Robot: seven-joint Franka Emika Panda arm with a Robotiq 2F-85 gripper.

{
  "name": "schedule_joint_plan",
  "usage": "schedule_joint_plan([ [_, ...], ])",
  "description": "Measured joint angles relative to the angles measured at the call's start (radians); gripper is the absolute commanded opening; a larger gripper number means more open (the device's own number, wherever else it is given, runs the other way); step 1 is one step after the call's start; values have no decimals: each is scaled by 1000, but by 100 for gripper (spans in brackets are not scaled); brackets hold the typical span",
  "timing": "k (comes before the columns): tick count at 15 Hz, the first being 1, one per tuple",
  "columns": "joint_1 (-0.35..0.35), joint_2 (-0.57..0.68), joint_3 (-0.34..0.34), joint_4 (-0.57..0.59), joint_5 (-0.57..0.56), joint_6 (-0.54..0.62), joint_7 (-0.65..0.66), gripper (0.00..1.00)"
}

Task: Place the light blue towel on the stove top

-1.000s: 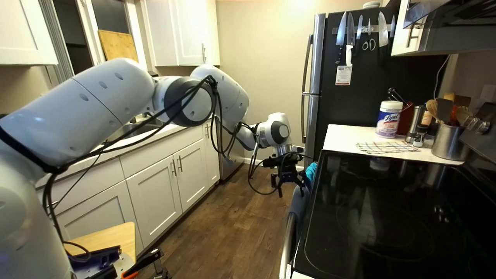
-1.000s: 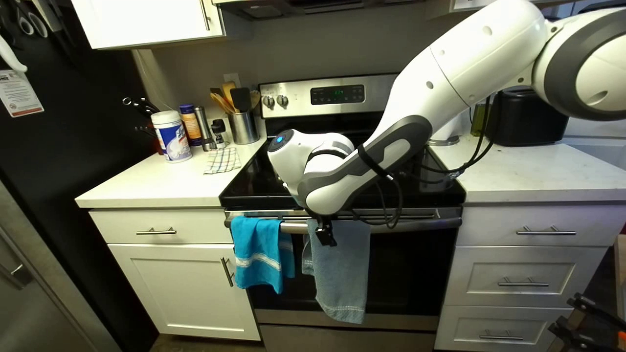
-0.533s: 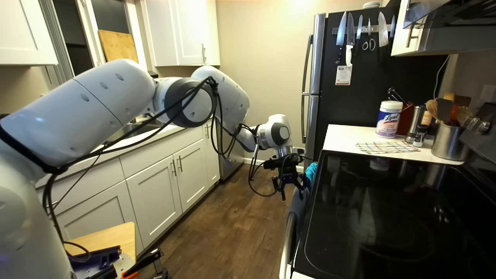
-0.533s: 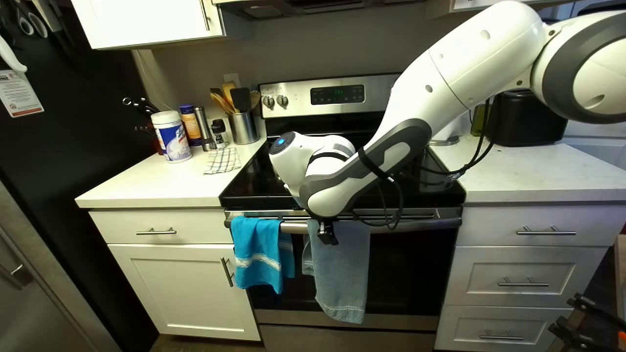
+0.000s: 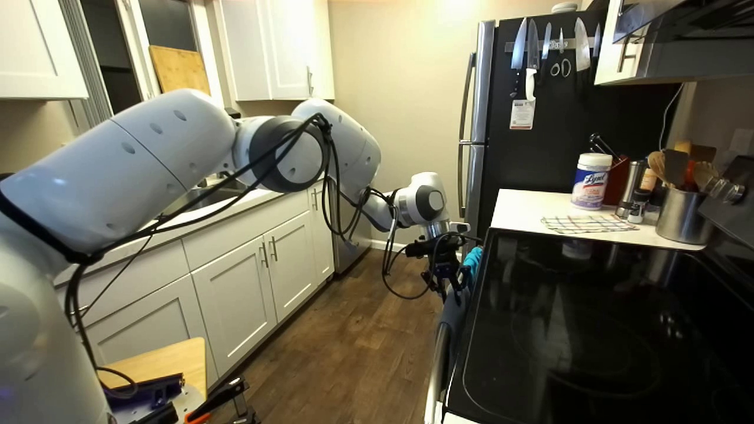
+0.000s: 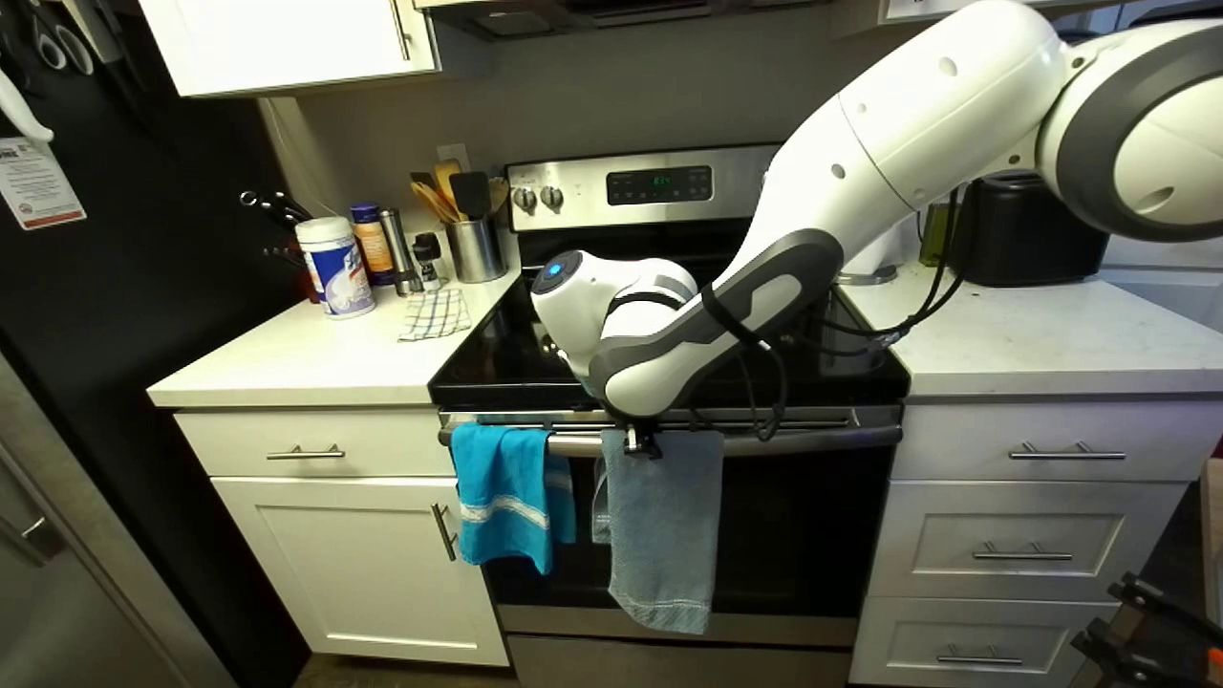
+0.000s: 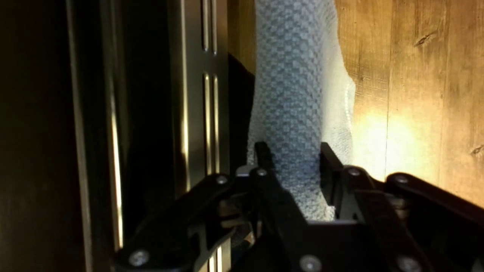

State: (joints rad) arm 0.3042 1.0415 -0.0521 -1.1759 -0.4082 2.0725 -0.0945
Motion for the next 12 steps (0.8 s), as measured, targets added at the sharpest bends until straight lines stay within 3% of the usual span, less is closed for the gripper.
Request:
schedule_joint_plan([
  [5, -1, -17, -1, -31, 0, 29, 0, 8],
  [10, -3, -163, 5, -206, 0, 231, 14, 8],
  [12, -3, -233, 12, -260, 1, 260, 14, 8],
])
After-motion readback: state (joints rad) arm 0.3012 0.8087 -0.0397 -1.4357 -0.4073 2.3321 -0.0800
